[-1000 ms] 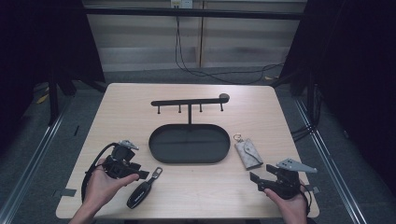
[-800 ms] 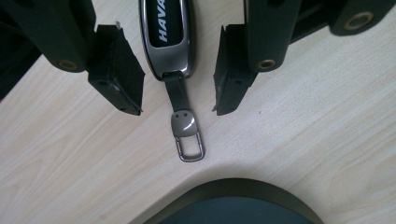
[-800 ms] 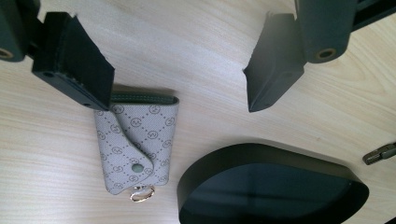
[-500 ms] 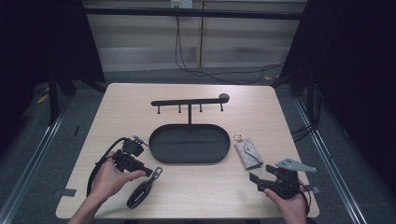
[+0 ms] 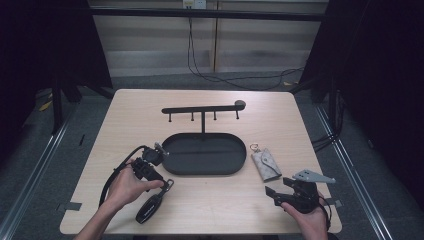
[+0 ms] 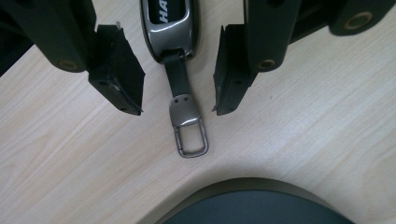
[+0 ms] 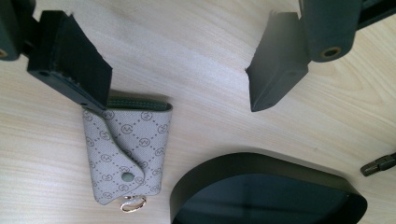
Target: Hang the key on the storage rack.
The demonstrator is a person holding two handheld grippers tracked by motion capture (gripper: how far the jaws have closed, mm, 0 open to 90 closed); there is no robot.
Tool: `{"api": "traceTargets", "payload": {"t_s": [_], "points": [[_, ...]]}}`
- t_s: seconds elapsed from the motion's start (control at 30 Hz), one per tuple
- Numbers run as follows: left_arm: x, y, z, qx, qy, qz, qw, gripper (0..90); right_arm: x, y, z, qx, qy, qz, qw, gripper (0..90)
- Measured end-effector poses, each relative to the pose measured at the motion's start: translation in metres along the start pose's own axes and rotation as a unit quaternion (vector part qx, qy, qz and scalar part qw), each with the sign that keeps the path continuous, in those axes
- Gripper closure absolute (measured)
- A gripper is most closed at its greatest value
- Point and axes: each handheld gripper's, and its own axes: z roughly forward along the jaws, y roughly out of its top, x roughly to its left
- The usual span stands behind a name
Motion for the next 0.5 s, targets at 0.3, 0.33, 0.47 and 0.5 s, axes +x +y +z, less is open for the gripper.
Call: {"api": "traceTargets", "payload": {"t_s": [0.3, 0.33, 0.47, 0.5], "points": [[-0.007, 0.009, 0.011, 0.022, 0.004, 0.012, 0.9997, 59.5, -0.001, 0.0, 0.0, 0.003, 0.006, 0.003, 1.0, 21.8], [-0.008, 0.009, 0.013, 0.027, 0.006, 0.016, 0.9995, 59.8, -0.001, 0.0, 0.001, 0.002, 0.007, 0.002, 1.0, 21.8], [-0.008, 0.012, 0.019, 0.038, 0.014, 0.018, 0.999, 59.9, -0.001, 0.0, 0.0, 0.002, 0.008, 0.002, 1.0, 21.8], [-0.008, 0.012, 0.02, 0.041, 0.015, 0.016, 0.9989, 59.8, -0.001, 0.0, 0.0, 0.003, 0.007, 0.001, 1.0, 21.8]]}}
